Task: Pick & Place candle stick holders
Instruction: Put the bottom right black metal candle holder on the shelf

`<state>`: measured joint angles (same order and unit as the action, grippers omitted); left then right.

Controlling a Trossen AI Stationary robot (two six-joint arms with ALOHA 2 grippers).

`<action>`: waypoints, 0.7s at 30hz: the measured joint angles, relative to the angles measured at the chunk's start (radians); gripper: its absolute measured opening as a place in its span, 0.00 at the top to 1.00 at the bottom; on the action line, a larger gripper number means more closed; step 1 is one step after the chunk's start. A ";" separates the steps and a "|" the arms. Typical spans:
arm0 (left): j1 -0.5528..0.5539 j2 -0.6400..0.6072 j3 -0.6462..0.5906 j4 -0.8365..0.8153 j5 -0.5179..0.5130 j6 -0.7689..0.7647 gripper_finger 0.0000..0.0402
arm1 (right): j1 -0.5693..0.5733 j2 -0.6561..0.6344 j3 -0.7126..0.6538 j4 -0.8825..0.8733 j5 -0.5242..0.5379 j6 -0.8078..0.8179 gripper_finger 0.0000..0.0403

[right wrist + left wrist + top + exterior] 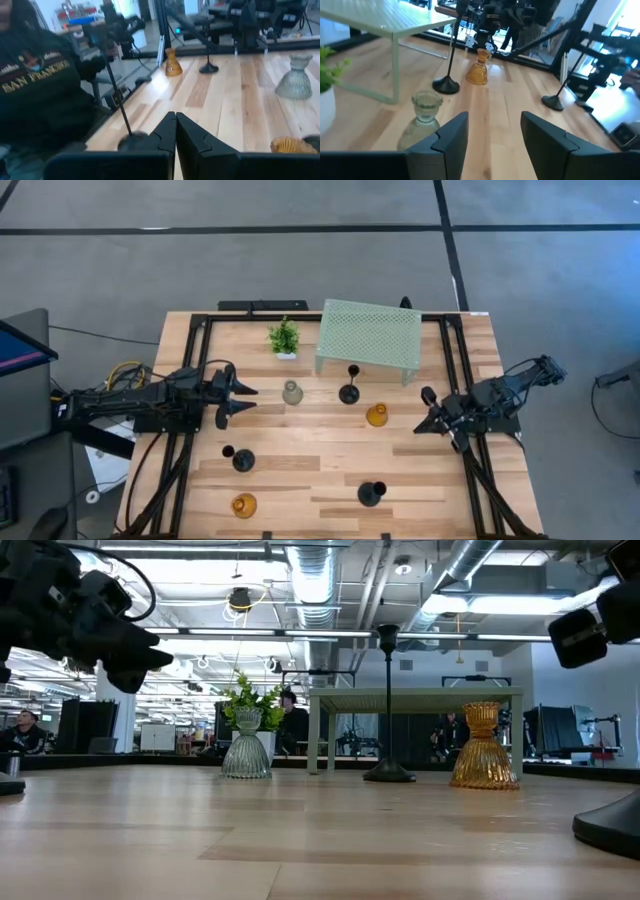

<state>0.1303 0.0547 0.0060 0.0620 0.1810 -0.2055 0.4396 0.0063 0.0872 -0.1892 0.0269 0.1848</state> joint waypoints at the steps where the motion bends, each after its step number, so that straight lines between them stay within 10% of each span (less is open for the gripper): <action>1: 0.000 0.000 0.000 0.001 0.000 -0.015 0.55 | 0.000 0.000 0.000 0.017 0.000 0.000 1.00; 21: 0.000 0.000 0.000 0.030 0.000 -0.039 0.55 | 0.000 0.000 0.002 0.197 0.000 0.000 1.00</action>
<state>0.1300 0.0547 0.0063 0.0922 0.1806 -0.2447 0.4393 0.0063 0.0887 0.0078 0.0269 0.1844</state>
